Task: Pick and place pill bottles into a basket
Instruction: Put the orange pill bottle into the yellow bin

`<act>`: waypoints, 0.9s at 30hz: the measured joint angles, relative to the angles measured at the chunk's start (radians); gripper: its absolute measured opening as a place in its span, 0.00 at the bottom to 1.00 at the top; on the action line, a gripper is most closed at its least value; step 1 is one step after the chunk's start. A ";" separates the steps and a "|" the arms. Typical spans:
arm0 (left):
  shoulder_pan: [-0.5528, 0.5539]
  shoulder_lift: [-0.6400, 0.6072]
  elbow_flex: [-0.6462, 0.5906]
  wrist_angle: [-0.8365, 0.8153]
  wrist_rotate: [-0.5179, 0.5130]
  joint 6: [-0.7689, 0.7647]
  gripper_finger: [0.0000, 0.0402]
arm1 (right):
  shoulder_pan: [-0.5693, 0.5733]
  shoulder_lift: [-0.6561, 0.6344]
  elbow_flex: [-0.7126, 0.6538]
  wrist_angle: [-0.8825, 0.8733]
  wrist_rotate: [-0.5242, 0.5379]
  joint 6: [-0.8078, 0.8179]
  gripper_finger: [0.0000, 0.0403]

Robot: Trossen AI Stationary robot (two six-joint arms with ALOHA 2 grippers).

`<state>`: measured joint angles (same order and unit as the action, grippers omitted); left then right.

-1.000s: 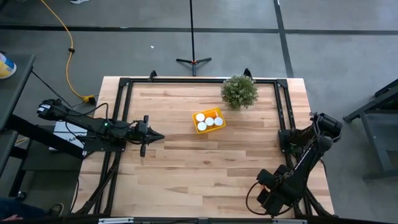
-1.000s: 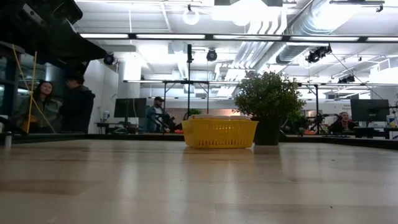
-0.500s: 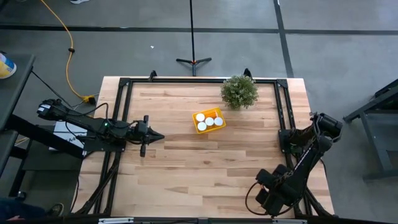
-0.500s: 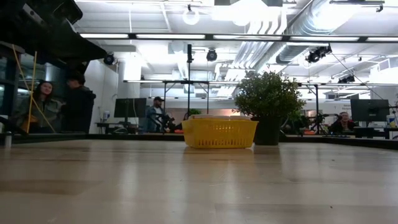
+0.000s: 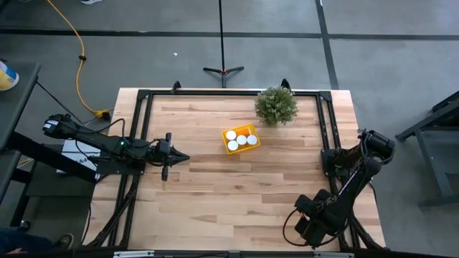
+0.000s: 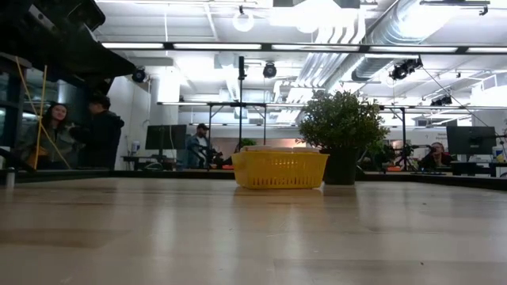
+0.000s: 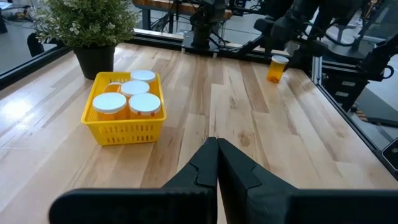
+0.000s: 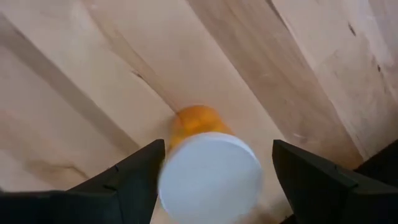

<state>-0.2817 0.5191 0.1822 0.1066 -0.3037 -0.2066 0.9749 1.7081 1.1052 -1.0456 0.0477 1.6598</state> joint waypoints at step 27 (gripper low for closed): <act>0.000 0.000 0.000 0.000 0.000 0.000 0.12 | 0.002 0.000 -0.043 0.068 -0.039 -0.011 0.59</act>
<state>-0.2817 0.5192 0.1822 0.1070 -0.3038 -0.2066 0.9771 1.7084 1.0622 -0.9771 0.0082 1.6489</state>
